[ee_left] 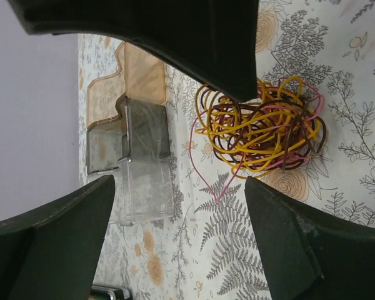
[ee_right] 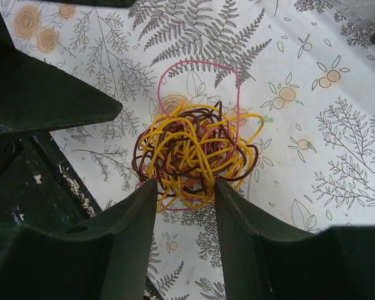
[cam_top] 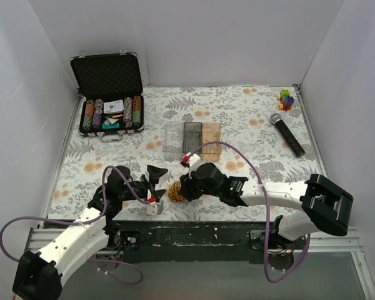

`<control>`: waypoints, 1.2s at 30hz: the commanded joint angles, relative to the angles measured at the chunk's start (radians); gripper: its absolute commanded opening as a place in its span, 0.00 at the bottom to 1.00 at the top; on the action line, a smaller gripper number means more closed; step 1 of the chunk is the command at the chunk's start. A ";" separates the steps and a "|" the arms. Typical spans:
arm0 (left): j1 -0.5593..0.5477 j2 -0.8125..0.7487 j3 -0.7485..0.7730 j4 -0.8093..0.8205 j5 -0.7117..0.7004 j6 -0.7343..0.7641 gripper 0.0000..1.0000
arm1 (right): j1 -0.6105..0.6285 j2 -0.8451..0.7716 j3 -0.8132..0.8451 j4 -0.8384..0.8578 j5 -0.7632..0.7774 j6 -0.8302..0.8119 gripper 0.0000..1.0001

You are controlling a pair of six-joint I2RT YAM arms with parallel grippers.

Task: Untangle the cables
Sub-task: Untie the cable.

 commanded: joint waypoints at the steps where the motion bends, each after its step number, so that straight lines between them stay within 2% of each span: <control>1: -0.002 0.036 0.015 -0.052 0.071 0.218 0.81 | 0.001 0.016 0.045 0.041 -0.033 -0.017 0.49; 4: -0.002 0.076 0.023 -0.096 0.046 0.275 0.79 | 0.001 0.017 0.045 0.041 -0.033 -0.017 0.48; 9: -0.002 0.131 0.007 -0.113 0.020 0.393 0.82 | 0.001 0.020 0.042 0.040 -0.031 -0.015 0.46; 12: -0.002 0.169 0.004 -0.065 0.028 0.387 0.80 | 0.001 0.020 0.041 0.035 -0.031 -0.017 0.46; 17: -0.002 0.231 -0.005 0.039 0.011 0.387 0.62 | 0.001 0.017 0.034 0.032 -0.028 -0.017 0.45; 19: -0.002 0.255 -0.008 0.068 0.015 0.382 0.52 | 0.002 0.014 0.028 0.035 -0.028 -0.015 0.44; 21: -0.004 0.280 -0.017 0.128 0.008 0.392 0.47 | 0.002 0.014 0.024 0.037 -0.025 -0.014 0.44; 26: -0.004 0.349 -0.007 0.141 -0.024 0.418 0.46 | 0.001 0.013 0.018 0.043 -0.026 -0.009 0.43; 29: -0.004 0.379 -0.005 0.150 -0.041 0.435 0.42 | 0.001 0.009 0.015 0.048 -0.028 -0.007 0.43; 32: -0.004 0.415 0.000 0.168 -0.064 0.445 0.28 | 0.001 0.011 0.015 0.048 -0.023 -0.007 0.42; 35: -0.005 0.400 0.006 0.202 -0.066 0.409 0.03 | 0.001 0.008 0.013 0.043 -0.019 -0.009 0.42; 36: -0.005 0.386 0.006 0.206 -0.063 0.393 0.00 | 0.002 0.008 0.010 0.043 -0.019 -0.011 0.41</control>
